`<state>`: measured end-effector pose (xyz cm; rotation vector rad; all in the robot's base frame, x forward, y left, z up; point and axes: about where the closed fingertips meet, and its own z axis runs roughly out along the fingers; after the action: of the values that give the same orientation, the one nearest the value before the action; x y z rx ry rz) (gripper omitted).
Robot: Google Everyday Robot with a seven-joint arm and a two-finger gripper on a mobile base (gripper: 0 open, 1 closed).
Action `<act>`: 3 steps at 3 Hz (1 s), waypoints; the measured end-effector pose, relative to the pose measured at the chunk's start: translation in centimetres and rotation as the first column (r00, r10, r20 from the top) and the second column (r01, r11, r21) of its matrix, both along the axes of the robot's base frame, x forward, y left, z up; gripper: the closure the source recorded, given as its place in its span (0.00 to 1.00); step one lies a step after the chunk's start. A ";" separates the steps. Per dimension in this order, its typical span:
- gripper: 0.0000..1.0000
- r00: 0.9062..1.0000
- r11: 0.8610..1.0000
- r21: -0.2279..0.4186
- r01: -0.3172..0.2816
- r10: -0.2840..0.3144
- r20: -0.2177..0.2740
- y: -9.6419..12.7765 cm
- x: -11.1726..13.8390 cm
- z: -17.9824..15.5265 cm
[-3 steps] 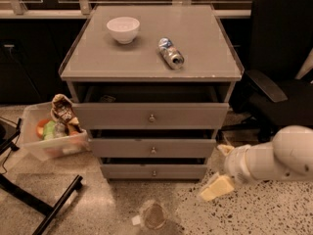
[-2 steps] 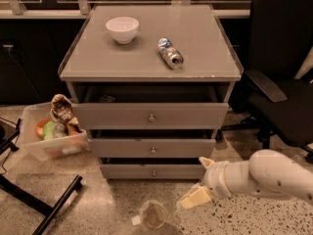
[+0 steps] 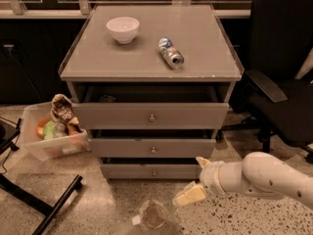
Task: Open bottom drawer
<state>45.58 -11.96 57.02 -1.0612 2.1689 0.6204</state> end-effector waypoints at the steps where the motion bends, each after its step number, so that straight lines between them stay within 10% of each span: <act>1: 0.00 1.000 1.000 0.013 0.025 -0.025 -0.015 -0.4 2.6 -3.6; 3: 0.00 0.994 0.985 0.151 0.084 -0.073 -0.077 -0.8 9.3 -14.9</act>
Offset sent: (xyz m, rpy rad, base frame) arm 0.0999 -0.0106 -0.1971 0.2645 0.1164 -0.0931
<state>54.86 -12.75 42.16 -0.8800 2.1730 0.7855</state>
